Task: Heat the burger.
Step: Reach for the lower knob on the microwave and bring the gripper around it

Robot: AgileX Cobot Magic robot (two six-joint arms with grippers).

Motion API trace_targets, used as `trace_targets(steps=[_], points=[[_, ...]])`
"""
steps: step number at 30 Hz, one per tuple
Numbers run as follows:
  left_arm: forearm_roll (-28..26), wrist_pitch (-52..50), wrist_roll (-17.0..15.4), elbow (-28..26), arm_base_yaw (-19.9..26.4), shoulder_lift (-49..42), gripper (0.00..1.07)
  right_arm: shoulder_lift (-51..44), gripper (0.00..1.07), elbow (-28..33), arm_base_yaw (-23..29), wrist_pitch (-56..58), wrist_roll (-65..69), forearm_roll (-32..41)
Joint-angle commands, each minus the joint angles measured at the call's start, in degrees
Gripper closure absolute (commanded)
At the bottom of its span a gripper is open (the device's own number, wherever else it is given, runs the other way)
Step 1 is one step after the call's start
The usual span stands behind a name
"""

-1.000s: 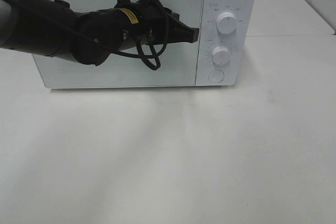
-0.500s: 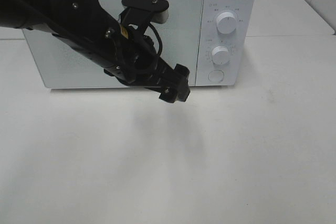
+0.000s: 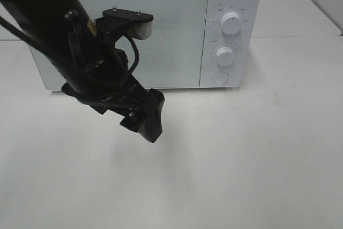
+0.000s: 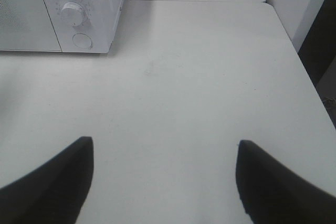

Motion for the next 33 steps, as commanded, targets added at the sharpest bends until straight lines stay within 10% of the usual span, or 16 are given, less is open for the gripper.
trace_targets(steps=[1,19,33], points=[[-0.1,4.5,-2.7,-0.3,2.7,-2.0,0.06,-1.5,0.34,0.1,-0.2,0.0,-0.6,0.1],[5.3,18.0,-3.4,-0.3,30.5,-13.3,0.06,-1.5,0.34,0.1,-0.2,0.0,-0.6,0.1],[7.4,20.5,-3.6,5.9,37.1,-24.4,0.06,-1.5,0.34,0.1,-0.2,0.0,-0.6,0.1]])
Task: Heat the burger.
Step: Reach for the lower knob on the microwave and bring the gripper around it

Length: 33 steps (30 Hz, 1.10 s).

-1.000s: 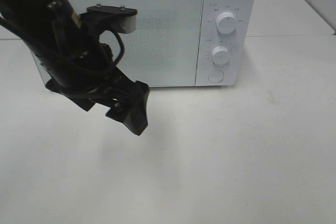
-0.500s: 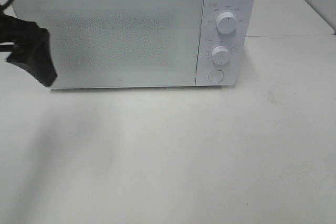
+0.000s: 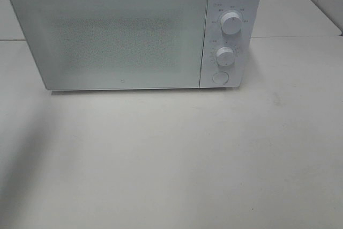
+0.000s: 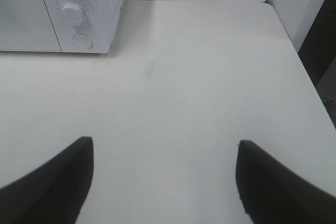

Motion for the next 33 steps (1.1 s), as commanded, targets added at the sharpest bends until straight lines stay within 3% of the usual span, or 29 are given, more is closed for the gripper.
trace_targets(steps=[1,11,13,23,33], points=[[0.0,2.4,-0.6,4.9,0.1,-3.8,0.06,-1.5,0.34,0.1,-0.2,0.0,-0.6,0.1],[-0.2,-1.7,-0.6,19.2,0.1,-14.4,0.06,-1.5,0.34,0.1,-0.2,0.0,-0.6,0.1],[-0.2,-3.4,-0.6,24.0,0.1,-17.9,0.06,-1.5,0.34,0.1,-0.2,0.0,-0.6,0.1],[0.1,-9.9,-0.5,35.1,0.1,-28.9,0.06,-1.5,0.34,0.1,-0.2,0.0,-0.6,0.1],[0.2,-8.4,-0.6,36.4,0.1,-41.5,0.06,-1.5,0.34,0.1,-0.2,0.0,-0.6,0.1]])
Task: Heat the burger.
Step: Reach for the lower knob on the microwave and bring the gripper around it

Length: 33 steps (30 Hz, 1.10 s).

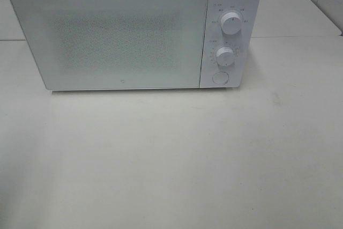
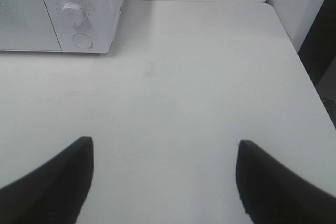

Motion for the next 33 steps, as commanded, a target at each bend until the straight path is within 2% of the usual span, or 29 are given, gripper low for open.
trace_targets(steps=[1,15,29,33], points=[[0.2,-0.1,-0.4,0.3,0.0,-5.9,0.06,-1.5,0.34,0.1,-0.2,0.0,-0.6,0.1],[-0.1,-0.1,-0.4,0.3,0.0,-26.4,0.06,-1.5,0.34,0.1,-0.2,0.0,-0.6,0.1],[-0.1,-0.1,-0.4,0.3,0.0,-37.1,0.06,-1.5,0.34,0.1,-0.2,0.0,-0.6,0.1],[0.0,-0.2,-0.4,0.3,0.0,-37.8,0.06,-1.5,0.34,0.1,-0.2,0.0,-0.6,0.1]])
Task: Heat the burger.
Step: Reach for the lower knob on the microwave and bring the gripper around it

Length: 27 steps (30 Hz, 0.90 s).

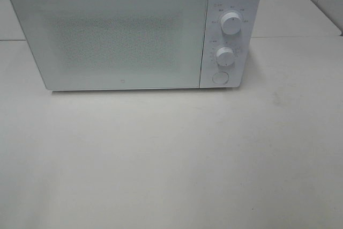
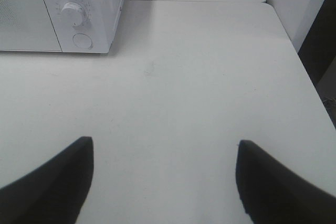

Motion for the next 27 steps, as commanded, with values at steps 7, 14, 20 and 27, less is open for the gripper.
trace_targets(steps=[7,14,20,27], points=[[0.0,-0.3,-0.4,0.2,0.0,-1.5,0.06,-1.5,0.34,0.1,-0.2,0.0,-0.6,0.1],[0.0,-0.3,-0.4,0.2,0.0,-1.5,0.06,-1.5,0.34,0.1,-0.2,0.0,-0.6,0.1],[0.0,-0.3,-0.4,0.2,0.0,-1.4,0.06,-1.5,0.34,0.1,-0.2,0.0,-0.6,0.1],[0.0,-0.3,-0.4,0.2,0.0,-1.4,0.06,-1.5,0.34,0.1,0.0,0.0,-0.6,0.1]])
